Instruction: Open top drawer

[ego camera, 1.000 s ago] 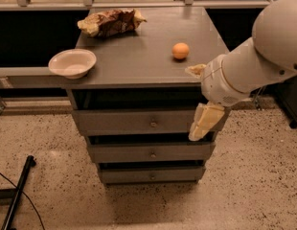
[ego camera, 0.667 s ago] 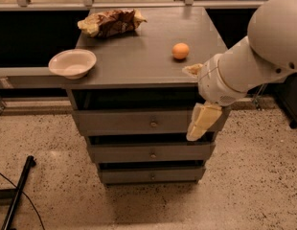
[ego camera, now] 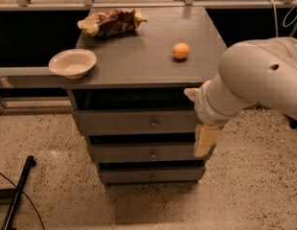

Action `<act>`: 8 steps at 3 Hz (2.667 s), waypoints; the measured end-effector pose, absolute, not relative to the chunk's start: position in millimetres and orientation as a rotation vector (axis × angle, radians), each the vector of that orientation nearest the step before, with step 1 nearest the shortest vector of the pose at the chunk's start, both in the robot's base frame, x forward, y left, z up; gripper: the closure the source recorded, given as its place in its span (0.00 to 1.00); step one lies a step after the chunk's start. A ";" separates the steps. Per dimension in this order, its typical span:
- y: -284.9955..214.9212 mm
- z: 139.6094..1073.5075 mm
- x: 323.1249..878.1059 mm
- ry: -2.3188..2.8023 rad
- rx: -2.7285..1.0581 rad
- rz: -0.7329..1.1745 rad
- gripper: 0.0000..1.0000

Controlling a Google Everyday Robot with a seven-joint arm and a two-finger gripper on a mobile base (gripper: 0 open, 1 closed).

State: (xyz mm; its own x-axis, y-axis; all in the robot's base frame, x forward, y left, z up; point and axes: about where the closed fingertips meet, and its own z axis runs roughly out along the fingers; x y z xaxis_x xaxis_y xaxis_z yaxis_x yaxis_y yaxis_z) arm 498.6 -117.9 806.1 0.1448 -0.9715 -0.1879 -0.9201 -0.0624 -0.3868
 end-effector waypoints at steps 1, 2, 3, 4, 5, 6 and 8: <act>-119.7 781.2 507.6 1.742 -2.031 -0.153 0.00; -118.8 780.6 508.5 1.701 -2.061 -0.163 0.00; -121.1 773.7 512.1 1.720 -2.057 -0.176 0.00; -134.0 744.9 519.3 1.717 -2.058 -0.230 0.00; -146.8 711.7 546.6 1.697 -2.056 -0.332 0.00; -147.5 702.2 573.0 1.672 -2.075 -0.385 0.00; -136.6 669.0 636.5 1.696 -2.046 -0.309 0.00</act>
Offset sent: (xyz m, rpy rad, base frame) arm 0.0082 -0.0025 -0.0223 0.0192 -0.0186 0.0351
